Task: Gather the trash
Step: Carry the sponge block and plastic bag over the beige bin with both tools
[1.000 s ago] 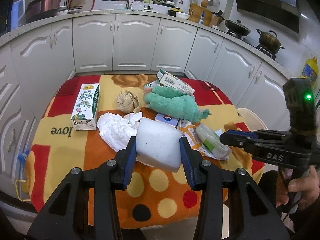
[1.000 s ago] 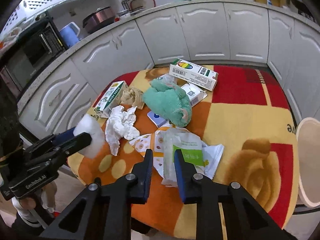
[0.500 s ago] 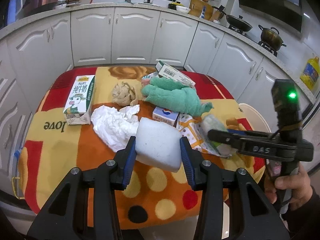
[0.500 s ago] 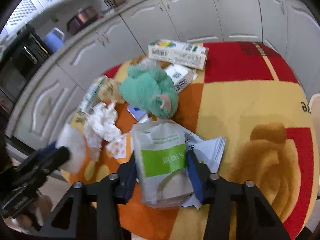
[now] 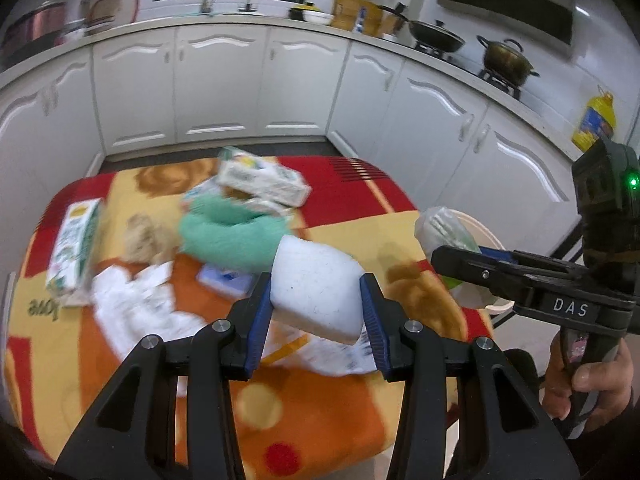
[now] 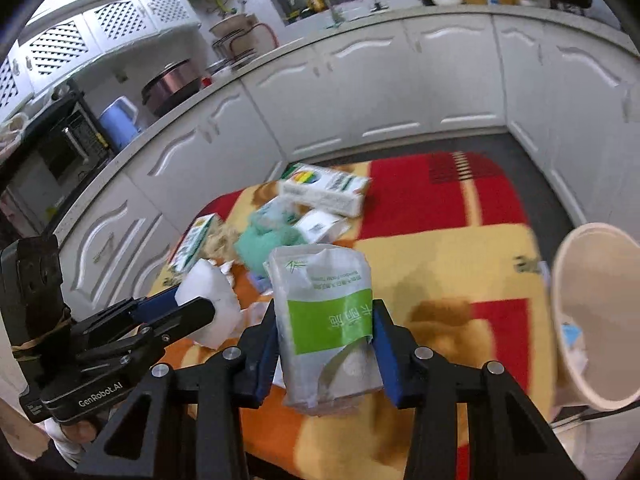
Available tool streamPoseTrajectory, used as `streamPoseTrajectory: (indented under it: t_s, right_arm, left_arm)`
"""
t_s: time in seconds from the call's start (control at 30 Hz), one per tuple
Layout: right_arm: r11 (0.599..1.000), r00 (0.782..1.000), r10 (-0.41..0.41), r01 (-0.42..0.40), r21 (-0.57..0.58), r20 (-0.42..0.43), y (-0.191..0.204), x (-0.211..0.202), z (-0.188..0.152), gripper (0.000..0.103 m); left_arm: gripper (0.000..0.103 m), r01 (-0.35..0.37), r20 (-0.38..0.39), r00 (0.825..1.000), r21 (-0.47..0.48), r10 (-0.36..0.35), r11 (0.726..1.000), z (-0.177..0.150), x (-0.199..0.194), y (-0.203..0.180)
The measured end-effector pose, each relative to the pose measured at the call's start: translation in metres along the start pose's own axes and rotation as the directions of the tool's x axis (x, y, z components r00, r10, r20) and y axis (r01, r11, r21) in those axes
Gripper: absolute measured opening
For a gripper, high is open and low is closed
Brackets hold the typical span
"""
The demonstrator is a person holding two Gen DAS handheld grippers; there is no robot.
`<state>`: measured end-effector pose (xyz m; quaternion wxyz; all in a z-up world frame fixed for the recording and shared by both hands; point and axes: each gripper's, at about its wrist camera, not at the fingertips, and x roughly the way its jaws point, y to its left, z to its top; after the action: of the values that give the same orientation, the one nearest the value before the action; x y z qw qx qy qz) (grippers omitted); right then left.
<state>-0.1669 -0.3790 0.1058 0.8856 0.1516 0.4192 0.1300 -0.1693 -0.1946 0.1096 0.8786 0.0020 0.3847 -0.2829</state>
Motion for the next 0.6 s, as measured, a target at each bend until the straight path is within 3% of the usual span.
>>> streamPoseTrajectory:
  t_s: [0.37,0.6]
  right_arm:
    - [0.978,0.988,-0.144,0.133,0.159,0.060,-0.103,-0.049,0.003,0.041]
    - [0.941,0.964,-0.261,0.242,0.235,0.051,-0.164,-0.071,-0.002,0.041]
  left_arm:
    - [0.041,0.090,-0.053,0.995,0.138,-0.084,0.986,0.032,0.050,-0.088]
    - [0.042,0.175,-0.106,0.981,0.133,-0.162,0.975,0.060,0.087,-0.133]
